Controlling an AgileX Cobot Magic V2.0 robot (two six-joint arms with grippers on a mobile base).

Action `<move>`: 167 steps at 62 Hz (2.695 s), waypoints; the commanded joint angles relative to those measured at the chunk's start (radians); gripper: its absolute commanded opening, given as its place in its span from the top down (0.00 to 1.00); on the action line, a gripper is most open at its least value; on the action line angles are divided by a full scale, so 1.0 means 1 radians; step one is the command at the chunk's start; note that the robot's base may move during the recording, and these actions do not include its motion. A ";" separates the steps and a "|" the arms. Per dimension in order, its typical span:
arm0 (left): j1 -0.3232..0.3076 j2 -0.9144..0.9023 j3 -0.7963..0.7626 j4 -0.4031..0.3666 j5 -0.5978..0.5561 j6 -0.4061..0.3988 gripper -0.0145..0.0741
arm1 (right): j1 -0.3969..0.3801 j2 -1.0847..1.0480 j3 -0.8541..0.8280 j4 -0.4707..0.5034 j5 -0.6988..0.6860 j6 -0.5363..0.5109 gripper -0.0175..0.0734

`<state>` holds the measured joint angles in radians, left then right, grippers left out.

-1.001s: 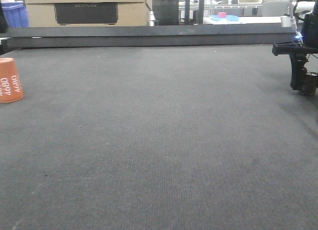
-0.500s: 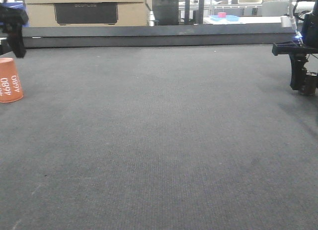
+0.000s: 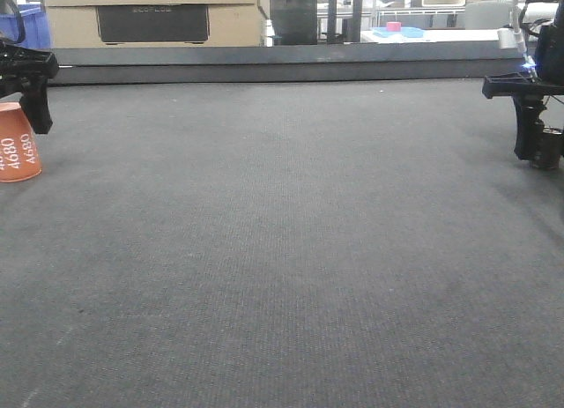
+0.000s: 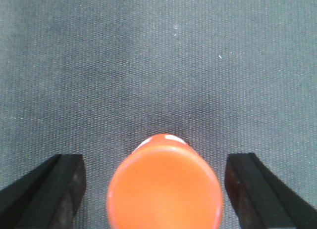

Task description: Place cylindrical capacitor in blue bin on shelf

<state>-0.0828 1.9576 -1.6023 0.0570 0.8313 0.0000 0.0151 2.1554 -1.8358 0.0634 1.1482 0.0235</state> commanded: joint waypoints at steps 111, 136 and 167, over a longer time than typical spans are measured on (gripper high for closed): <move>-0.016 -0.750 0.677 -0.175 -0.704 0.024 0.96 | -0.003 -0.876 0.922 0.014 -0.899 -0.007 0.99; -0.016 -1.187 0.956 -0.126 -0.751 0.024 0.96 | -0.003 -1.284 1.222 0.013 -1.034 -0.007 0.99; -0.016 -1.586 0.977 -0.126 -0.685 0.024 0.96 | -0.003 -1.662 1.230 0.013 -0.920 -0.007 0.99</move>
<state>-0.0919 0.4149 -0.6240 -0.0709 0.1563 0.0241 0.0151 0.5336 -0.6073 0.0786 0.2482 0.0235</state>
